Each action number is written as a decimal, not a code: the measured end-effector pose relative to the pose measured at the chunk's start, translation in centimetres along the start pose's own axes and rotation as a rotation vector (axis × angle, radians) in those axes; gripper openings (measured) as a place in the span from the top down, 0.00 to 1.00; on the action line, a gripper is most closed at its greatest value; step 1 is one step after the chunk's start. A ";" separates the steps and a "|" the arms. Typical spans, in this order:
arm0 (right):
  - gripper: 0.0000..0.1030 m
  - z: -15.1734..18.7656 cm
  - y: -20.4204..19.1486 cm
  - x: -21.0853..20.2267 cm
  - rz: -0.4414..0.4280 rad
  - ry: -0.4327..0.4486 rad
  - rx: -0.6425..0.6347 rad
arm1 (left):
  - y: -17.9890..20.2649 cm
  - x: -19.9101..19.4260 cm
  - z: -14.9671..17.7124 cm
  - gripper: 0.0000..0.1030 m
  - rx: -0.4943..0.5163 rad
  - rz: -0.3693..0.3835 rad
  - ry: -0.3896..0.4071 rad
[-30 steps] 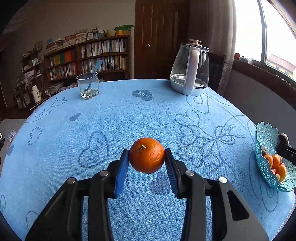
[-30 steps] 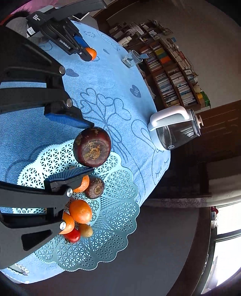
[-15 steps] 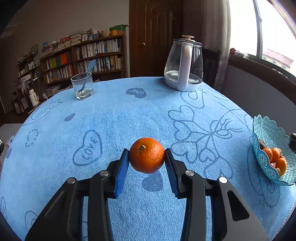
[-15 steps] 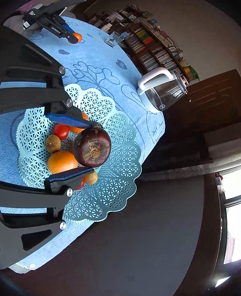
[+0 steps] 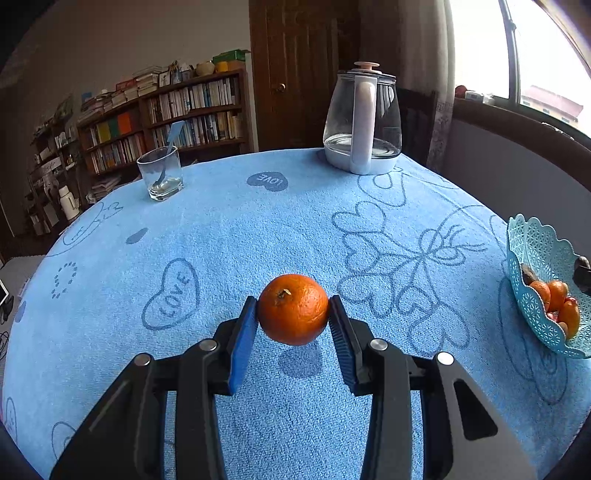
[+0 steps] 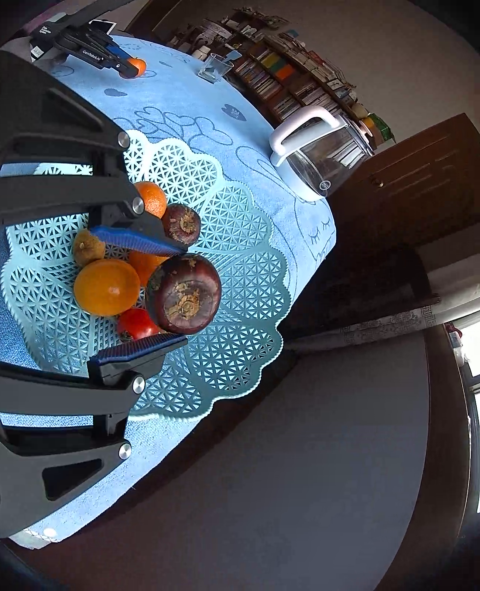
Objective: Organize fruits
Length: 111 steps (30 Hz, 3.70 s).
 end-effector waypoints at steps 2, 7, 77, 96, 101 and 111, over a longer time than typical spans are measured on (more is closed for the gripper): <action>0.56 0.0 0.2 0.2 -0.006 -0.009 0.004 | 0.1 0.1 0.0 0.61 0.005 0.000 -0.005; 0.55 -0.4 0.9 -0.3 -0.015 0.003 0.012 | 0.4 -0.1 -0.3 0.62 -0.002 0.010 -0.008; 0.41 -1.5 3.5 -4.0 -0.149 0.119 -0.068 | 23.4 -3.1 -0.6 0.53 0.251 0.196 -0.024; 0.19 -1.5 3.3 -5.9 -0.168 0.152 -0.064 | 22.0 -4.9 -0.5 0.12 0.216 0.135 -0.004; 0.08 -0.8 3.1 -5.8 -0.175 0.128 -0.094 | 20.9 -5.4 -0.3 0.12 0.193 0.086 0.001; 0.04 2.1 4.2 -7.1 -0.157 0.120 -0.209 | 19.5 -8.0 0.6 0.05 0.142 0.001 0.020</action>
Point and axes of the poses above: each gripper's, at about its wrist camera, not at the fingertips, and x roughly the way its jaws point, y to its right, z to its underside, the point moved 7 cm from there along x, roughly the way its jaws point, and after that the axes turned 5 degrees about z, right-handed, at the moved point
